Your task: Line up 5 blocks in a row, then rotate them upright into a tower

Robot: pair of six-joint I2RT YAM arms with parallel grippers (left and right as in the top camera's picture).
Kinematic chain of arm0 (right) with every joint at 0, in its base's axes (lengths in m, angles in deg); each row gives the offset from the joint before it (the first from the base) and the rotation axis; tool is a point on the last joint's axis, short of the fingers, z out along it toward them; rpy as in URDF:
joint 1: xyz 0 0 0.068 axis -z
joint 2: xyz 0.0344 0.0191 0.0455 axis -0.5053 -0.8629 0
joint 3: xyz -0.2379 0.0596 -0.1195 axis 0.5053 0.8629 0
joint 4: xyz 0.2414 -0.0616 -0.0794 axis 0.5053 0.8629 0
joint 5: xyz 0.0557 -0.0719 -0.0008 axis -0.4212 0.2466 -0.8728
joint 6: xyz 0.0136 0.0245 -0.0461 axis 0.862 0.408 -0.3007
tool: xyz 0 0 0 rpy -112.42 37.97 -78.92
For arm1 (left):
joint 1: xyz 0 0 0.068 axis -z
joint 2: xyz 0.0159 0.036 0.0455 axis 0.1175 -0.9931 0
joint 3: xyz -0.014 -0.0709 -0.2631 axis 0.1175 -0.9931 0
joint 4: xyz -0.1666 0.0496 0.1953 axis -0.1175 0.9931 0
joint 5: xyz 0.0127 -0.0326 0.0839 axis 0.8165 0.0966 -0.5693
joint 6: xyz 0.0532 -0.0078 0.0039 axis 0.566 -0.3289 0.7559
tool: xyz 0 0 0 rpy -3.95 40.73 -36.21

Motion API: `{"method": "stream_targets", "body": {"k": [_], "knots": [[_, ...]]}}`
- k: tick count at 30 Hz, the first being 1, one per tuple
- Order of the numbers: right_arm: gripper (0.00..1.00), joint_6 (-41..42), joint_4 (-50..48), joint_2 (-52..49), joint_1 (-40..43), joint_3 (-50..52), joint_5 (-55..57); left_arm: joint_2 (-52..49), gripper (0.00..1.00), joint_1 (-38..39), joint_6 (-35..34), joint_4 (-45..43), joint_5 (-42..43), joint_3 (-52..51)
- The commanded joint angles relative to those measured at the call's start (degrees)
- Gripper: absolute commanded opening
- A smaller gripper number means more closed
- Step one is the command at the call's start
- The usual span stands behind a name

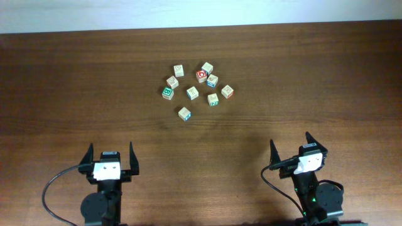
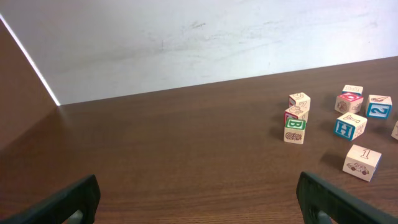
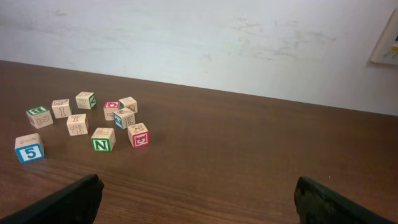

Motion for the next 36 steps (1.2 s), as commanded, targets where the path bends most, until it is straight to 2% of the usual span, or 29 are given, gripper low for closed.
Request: {"method": "stream_targets", "body": {"k": [1,36], "knots": [[0.98,0.6,0.1,0.3,0.2,0.5,0.7,0.6,0.99,-0.3,0.7,-0.1,0.3,-0.4],[0.98,0.3,-0.2,0.3,0.3,0.2,1.6,0.5,0.99,-0.3,0.7,-0.3,1.5,-0.4]]}}
